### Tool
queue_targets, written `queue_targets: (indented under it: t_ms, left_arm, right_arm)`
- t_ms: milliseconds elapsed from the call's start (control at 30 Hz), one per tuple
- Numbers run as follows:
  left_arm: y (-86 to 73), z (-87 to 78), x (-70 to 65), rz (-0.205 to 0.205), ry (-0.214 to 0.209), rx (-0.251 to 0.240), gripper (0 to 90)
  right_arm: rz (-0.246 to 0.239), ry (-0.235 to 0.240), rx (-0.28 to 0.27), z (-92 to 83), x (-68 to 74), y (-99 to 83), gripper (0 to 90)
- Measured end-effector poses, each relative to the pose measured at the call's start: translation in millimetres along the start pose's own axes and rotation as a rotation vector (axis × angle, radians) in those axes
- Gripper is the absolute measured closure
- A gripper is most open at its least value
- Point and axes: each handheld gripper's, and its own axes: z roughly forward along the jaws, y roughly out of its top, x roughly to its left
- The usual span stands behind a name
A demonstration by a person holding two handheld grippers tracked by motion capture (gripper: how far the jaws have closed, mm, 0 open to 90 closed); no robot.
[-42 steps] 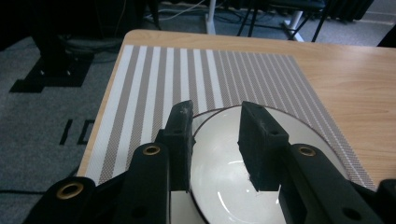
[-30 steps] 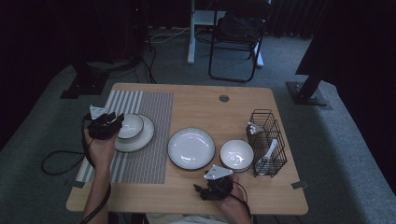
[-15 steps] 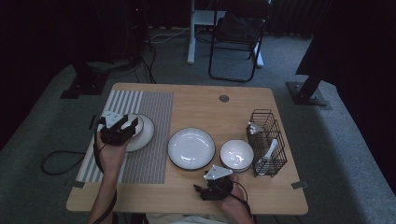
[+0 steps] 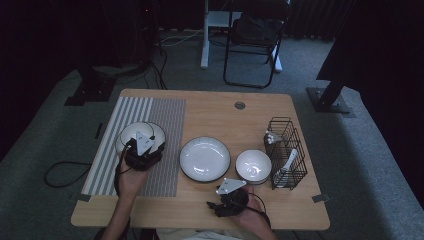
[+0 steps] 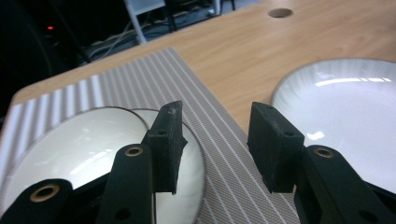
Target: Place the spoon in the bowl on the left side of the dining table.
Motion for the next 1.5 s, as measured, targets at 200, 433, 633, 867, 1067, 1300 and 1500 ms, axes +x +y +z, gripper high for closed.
queue_targets:
  t_ms: [200, 433, 633, 867, 1067, 1300, 1500]
  left_arm:
    - [-16.8, 5.9, -8.7, -0.016, -0.042, 0.028, 56.6]
    - [-35.8, 13.7, -14.3, -0.018, -0.092, 0.076, 55.3]
    - [-44.2, 18.5, -19.7, -0.017, -0.106, 0.107, 54.3]
    - [-50.1, 22.8, -22.9, -0.014, -0.116, 0.133, 53.6]
    - [-55.3, 25.6, -22.1, -0.03, -0.12, 0.143, 53.2]
    - [-60.0, 29.6, -22.9, -0.041, -0.128, 0.156, 53.1]
    - [-61.3, 30.9, -21.0, -0.054, -0.129, 0.158, 52.7]
  right_arm:
    - [-0.029, -0.003, 0.013, -7.4, 1.5, 3.8, 33.8]
    - [-0.047, 0.026, 0.004, -27.4, 1.7, 13.4, 36.3]
    - [-0.065, 0.026, -0.007, -44.9, -1.1, 19.3, 36.3]
    - [-0.064, 0.015, -0.024, -69.0, -6.2, 26.6, 33.9]
    - [-0.085, 0.009, -0.041, -85.0, -7.7, 33.9, 32.5]
    - [-0.118, -0.009, -0.059, -102.7, -12.2, 44.3, 32.6]
    - [-0.131, -0.03, -0.072, -118.7, -20.3, 52.6, 32.9]
